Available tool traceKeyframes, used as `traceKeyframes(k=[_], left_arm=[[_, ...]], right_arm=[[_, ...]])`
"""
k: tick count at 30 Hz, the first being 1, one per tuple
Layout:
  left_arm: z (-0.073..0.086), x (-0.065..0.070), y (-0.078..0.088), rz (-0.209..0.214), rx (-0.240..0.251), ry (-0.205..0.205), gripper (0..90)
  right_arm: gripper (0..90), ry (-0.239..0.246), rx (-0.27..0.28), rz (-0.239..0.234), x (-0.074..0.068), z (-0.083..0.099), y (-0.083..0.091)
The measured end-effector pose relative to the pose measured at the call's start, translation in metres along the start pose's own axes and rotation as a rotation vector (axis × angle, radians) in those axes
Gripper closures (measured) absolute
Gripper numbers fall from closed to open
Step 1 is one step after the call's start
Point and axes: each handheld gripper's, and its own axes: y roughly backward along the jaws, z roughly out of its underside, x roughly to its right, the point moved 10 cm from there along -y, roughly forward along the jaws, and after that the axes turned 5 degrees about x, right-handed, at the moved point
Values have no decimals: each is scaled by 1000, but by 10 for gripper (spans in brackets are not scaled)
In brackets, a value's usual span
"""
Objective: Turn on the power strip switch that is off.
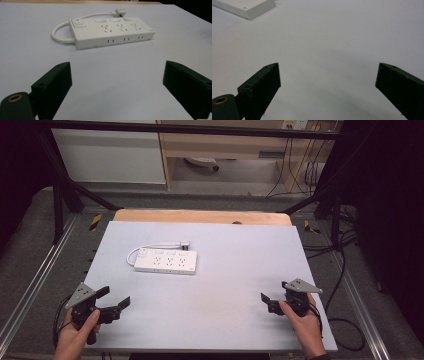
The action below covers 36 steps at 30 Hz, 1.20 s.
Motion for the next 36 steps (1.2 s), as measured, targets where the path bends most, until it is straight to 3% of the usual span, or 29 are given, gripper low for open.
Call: traceKeyframes(k=[12,14,20,32,36], left_arm=[[-3,1,0,-6,15,12,84],[-6,2,0,6,29,37,84],[-8,3,-2,6,35,51,85],[-19,12,-18,9,4,33,92],[-25,15,-24,20,3,45,92]], right_arm=[[60,14,4,-19,-5,-1,-1],[59,13,-1,-18,-5,0,-1],[57,14,17,-13,-4,-3,1],[53,26,26,-17,-8,-5,4],[51,25,26,-21,-8,-5,4]])
